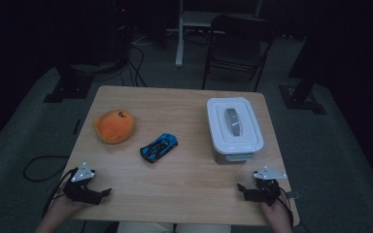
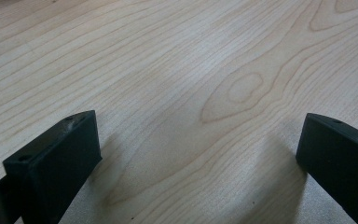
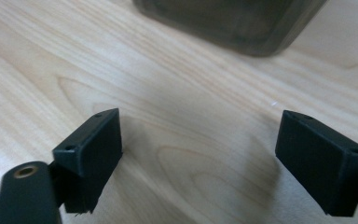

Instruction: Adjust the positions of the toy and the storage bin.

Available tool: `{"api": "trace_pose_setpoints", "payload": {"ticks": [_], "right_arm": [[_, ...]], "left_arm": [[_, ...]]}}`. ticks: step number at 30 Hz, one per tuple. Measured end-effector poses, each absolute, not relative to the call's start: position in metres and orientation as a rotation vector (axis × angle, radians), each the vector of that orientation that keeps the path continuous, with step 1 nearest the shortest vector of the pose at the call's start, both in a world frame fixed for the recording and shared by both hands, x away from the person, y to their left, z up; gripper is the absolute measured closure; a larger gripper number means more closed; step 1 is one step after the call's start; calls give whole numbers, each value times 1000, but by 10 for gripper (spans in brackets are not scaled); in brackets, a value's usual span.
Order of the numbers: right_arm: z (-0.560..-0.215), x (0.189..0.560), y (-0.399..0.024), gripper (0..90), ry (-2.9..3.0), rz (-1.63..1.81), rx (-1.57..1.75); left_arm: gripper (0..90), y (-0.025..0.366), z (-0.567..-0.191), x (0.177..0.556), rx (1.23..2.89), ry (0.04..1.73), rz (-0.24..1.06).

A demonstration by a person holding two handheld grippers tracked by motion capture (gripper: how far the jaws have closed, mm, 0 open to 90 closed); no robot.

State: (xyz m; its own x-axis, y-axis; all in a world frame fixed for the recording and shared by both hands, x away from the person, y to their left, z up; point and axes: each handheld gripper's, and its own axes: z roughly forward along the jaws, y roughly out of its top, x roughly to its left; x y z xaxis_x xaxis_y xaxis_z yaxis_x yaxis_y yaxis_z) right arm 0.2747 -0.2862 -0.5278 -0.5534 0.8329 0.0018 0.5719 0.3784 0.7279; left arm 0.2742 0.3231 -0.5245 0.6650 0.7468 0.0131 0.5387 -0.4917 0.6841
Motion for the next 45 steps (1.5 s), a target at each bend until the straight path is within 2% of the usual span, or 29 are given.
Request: {"api": "trace_pose_setpoints", "payload": {"ticks": [22, 31, 45], "right_arm": [[-528, 279, -287, 132, 2302, 995, 1198], [-528, 279, -287, 133, 2300, 995, 1200], [-528, 279, -287, 133, 2300, 993, 1201]], "left_arm": [[18, 319, -523, 273, 2225, 1002, 410], [24, 301, -517, 281, 2228, 1020, 405], [24, 261, -492, 308, 2252, 927, 404]]}}
